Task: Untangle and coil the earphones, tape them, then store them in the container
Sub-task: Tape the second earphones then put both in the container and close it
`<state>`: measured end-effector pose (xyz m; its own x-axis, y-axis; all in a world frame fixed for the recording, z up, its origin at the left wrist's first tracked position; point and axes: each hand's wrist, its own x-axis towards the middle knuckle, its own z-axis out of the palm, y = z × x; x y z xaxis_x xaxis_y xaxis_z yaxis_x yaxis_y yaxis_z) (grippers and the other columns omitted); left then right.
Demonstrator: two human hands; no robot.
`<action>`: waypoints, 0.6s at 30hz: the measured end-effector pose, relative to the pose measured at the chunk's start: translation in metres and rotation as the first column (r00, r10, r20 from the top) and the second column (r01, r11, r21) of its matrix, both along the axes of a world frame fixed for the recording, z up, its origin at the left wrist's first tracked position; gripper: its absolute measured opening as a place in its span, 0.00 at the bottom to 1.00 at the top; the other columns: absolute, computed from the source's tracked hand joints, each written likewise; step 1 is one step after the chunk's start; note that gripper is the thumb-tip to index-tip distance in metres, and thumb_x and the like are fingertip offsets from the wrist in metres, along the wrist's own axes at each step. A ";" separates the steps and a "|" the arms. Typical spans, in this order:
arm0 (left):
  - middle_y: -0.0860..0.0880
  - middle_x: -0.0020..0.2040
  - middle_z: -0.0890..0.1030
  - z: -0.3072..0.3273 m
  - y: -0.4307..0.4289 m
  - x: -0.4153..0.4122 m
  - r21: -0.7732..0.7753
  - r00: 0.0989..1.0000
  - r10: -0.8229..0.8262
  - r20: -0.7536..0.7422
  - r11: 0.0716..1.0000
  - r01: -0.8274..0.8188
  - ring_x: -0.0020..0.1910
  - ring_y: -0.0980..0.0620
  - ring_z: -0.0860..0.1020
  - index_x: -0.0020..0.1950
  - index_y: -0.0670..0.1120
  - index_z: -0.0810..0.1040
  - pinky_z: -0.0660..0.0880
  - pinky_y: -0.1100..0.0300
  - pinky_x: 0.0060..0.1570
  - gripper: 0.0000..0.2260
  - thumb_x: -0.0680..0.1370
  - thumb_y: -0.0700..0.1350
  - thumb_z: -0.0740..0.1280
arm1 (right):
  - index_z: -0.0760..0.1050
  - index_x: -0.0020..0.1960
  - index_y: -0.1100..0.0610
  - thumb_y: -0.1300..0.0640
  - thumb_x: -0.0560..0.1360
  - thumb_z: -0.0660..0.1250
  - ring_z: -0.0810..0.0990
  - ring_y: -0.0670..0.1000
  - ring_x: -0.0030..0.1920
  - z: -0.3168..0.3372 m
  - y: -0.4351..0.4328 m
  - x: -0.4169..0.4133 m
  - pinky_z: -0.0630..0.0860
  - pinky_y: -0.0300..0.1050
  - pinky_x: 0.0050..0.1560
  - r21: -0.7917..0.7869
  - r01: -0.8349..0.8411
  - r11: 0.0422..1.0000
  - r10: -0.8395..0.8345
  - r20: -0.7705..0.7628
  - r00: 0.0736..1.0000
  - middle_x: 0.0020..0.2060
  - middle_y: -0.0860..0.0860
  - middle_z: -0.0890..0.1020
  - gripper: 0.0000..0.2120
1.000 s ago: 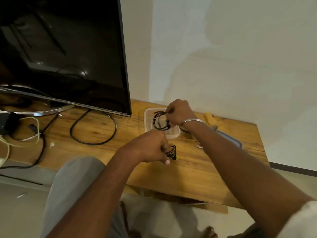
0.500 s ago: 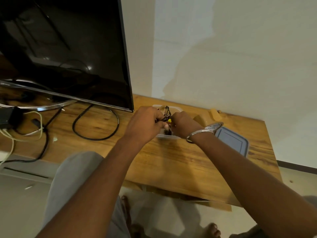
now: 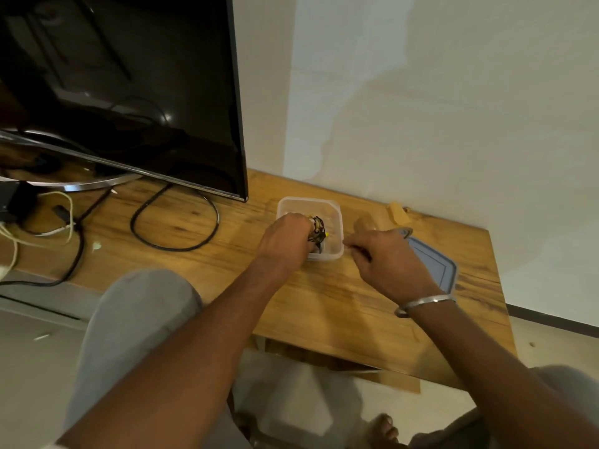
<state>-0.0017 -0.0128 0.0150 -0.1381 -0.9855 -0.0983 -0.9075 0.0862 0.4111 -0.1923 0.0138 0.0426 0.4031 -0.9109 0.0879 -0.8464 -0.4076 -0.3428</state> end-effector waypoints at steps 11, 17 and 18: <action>0.50 0.43 0.85 -0.001 -0.004 0.001 -0.119 0.956 0.000 -0.292 0.992 -0.037 0.41 0.50 0.82 0.46 0.48 0.86 0.80 0.54 0.44 0.07 0.77 0.41 0.69 | 0.80 0.48 0.50 0.45 0.74 0.71 0.82 0.54 0.50 -0.019 0.022 -0.052 0.75 0.46 0.43 0.053 0.432 0.900 -0.375 -0.411 0.831 0.47 0.50 0.83 0.09; 0.52 0.46 0.87 0.005 -0.005 -0.001 -0.123 0.929 0.037 -0.367 0.989 -0.088 0.43 0.54 0.82 0.47 0.49 0.87 0.81 0.55 0.49 0.06 0.76 0.41 0.71 | 0.79 0.52 0.50 0.54 0.79 0.66 0.82 0.55 0.48 -0.031 0.022 -0.058 0.68 0.44 0.39 -0.012 0.448 0.894 -0.416 -0.391 0.821 0.47 0.51 0.83 0.05; 0.52 0.46 0.87 0.006 -0.006 0.000 -0.119 0.929 0.057 -0.367 0.987 -0.107 0.43 0.54 0.82 0.47 0.49 0.87 0.81 0.55 0.48 0.06 0.76 0.40 0.70 | 0.79 0.52 0.51 0.54 0.79 0.66 0.82 0.55 0.47 -0.033 0.021 -0.059 0.69 0.44 0.38 -0.024 0.438 0.899 -0.410 -0.399 0.820 0.46 0.51 0.83 0.05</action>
